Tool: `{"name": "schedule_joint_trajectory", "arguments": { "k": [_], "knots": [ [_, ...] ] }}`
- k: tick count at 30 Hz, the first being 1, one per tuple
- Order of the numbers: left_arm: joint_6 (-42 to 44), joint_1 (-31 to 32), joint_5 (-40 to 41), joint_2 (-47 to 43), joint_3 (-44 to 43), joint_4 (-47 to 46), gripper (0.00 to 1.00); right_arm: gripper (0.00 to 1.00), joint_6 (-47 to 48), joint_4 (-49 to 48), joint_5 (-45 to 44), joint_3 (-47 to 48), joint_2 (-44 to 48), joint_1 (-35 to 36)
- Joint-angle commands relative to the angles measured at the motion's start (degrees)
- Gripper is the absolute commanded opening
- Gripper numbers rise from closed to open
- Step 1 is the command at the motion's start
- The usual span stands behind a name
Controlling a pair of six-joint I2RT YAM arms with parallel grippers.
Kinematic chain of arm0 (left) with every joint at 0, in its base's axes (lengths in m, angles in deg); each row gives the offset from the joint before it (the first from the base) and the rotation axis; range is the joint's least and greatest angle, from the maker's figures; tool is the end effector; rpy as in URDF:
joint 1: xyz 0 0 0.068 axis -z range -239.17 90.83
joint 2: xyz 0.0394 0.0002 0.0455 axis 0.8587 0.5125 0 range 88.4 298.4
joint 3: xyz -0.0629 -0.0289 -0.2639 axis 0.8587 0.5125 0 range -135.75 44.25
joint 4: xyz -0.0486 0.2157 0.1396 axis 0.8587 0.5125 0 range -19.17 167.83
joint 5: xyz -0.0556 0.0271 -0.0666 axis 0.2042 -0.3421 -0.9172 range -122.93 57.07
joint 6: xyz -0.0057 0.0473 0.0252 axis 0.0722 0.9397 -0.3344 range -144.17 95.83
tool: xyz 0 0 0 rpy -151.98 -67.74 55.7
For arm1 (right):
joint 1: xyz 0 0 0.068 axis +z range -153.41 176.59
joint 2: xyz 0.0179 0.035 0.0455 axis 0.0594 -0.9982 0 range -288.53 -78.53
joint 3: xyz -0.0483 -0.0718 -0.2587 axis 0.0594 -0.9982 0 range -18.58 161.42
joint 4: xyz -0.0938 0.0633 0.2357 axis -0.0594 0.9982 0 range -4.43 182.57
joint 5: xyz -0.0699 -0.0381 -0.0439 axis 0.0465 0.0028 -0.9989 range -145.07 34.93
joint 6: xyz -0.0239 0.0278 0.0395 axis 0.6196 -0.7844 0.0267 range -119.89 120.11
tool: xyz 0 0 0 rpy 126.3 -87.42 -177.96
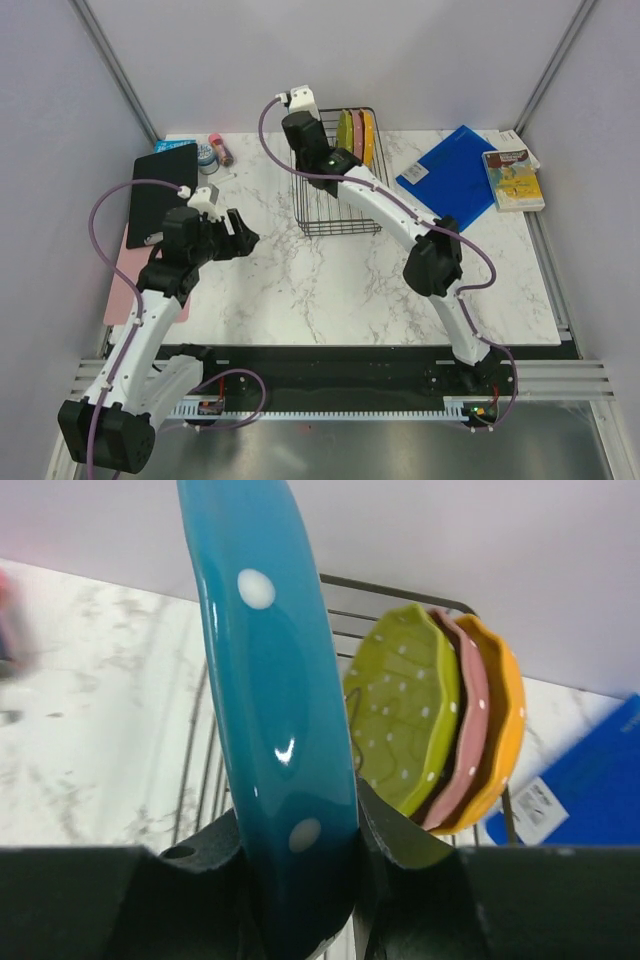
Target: Load the plates into the dish rack
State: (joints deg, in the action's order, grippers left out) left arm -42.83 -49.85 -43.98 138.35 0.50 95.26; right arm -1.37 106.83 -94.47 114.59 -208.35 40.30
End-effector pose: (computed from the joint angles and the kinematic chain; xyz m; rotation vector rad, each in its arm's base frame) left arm 0.1904 -0.0381 0.2933 -0.0564 2.1329 -0.4934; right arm 0.3963 0.3475 0.3593 -0.2054 1.8000 -0.0896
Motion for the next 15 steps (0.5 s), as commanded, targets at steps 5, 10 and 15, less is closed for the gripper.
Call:
{"name": "schedule_joint_trajectory", "arguments": {
  "k": [5,10,15],
  "knots": [
    [-2.5,-0.5,-3.2,-1.5,1.9,-2.3,0.78,0.00,8.9,-20.8,-20.8,3.5,1.4,0.2],
    [-3.5,-0.6,-4.9,-2.2,2.9,-2.5,0.77,0.00,11.1,-22.4,-22.7,3.5,-1.0,-0.1],
    [-3.6,-1.0,-4.9,-2.7,3.3,-2.6,0.76,0.00,8.7,-19.3,-20.7,4.0,-3.1,-0.7]
  ]
}}
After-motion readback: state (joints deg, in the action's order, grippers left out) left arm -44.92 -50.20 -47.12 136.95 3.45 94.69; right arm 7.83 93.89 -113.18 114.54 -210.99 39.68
